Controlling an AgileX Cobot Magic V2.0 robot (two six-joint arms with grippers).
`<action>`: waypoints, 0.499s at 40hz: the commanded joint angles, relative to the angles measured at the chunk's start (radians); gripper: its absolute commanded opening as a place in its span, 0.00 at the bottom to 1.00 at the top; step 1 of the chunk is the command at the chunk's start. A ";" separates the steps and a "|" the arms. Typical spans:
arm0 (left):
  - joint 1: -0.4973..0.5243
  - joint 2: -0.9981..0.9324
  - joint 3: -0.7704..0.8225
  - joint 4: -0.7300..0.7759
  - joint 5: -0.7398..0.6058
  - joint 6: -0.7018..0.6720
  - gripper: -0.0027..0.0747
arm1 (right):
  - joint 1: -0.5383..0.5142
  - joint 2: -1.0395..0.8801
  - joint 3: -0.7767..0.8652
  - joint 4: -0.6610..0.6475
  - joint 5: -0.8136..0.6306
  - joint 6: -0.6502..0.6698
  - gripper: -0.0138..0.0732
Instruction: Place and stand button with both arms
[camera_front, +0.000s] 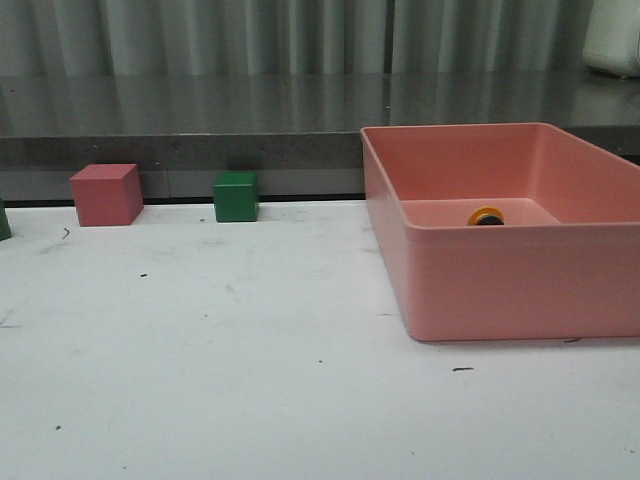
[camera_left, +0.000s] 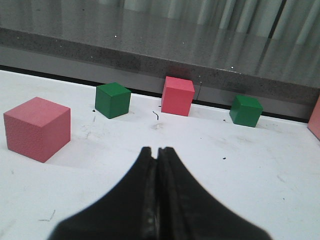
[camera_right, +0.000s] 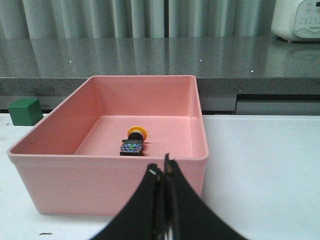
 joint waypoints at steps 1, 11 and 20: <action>-0.007 -0.023 0.018 -0.006 -0.083 0.002 0.01 | -0.007 -0.016 -0.004 -0.012 -0.082 -0.010 0.08; -0.007 -0.023 0.018 -0.006 -0.096 0.002 0.01 | -0.007 -0.016 -0.004 -0.012 -0.089 -0.010 0.08; -0.005 -0.023 0.018 0.004 -0.192 0.002 0.01 | -0.007 -0.016 -0.004 -0.012 -0.090 -0.010 0.08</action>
